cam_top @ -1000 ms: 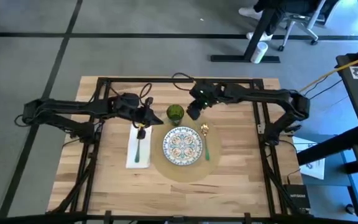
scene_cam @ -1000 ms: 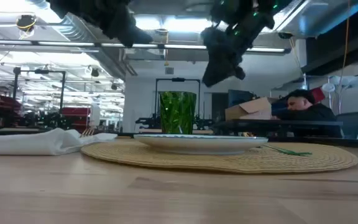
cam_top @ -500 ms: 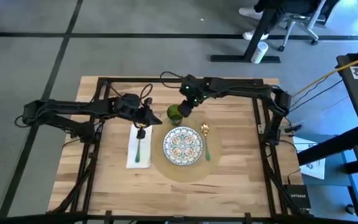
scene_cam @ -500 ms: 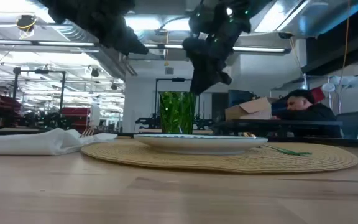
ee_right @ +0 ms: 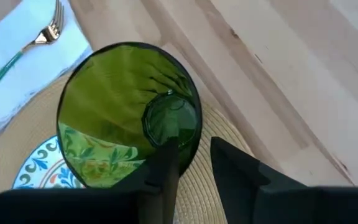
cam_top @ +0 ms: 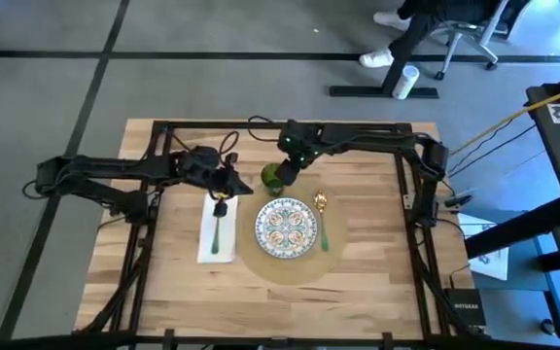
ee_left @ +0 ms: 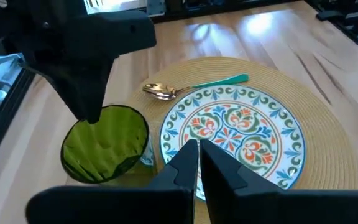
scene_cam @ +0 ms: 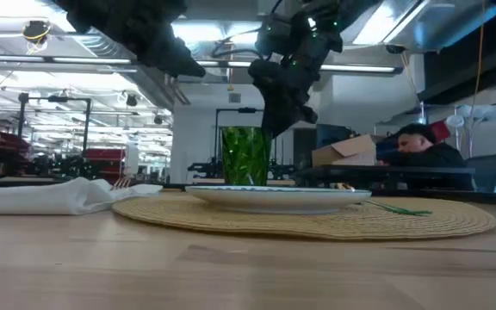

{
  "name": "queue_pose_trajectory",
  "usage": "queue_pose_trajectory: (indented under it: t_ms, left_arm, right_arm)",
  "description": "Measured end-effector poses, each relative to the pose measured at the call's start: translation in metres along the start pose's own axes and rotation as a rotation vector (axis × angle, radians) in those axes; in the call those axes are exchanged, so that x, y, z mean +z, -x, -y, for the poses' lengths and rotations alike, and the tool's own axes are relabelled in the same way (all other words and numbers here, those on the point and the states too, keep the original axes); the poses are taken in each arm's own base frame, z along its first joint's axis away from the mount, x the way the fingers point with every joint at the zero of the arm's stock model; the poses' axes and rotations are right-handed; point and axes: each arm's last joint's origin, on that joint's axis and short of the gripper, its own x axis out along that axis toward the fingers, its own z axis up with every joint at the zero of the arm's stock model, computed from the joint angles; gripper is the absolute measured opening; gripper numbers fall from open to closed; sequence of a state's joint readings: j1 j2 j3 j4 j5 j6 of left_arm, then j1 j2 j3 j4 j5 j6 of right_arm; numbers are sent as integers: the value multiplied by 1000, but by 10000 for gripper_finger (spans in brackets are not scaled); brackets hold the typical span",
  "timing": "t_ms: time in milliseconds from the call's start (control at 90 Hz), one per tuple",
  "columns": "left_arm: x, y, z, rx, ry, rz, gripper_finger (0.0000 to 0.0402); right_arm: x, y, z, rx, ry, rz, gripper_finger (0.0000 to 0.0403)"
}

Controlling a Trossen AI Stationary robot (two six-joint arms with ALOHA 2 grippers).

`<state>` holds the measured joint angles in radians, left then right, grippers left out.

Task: Set table place
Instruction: Put the green glass cup beside the brown placemat

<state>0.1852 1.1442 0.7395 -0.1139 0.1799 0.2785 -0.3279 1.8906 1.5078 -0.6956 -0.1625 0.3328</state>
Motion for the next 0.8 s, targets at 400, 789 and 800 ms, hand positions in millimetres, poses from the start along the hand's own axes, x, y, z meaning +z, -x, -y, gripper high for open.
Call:
queue_pose_trajectory:
  t_ms: [400, 789, 800]
  left_arm:
    - [0, 0, 0, 1, -14, 2, 0]
    - [0, 0, 0, 1, -19, 2, 0]
    - [0, 0, 0, 1, -19, 2, 0]
  right_arm:
    - [2, -9, 0, 17, 1, 7, 81]
    - [3, -11, 2, -17, 28, 21, 7]
    - [3, -11, 2, -19, 27, 21, 7]
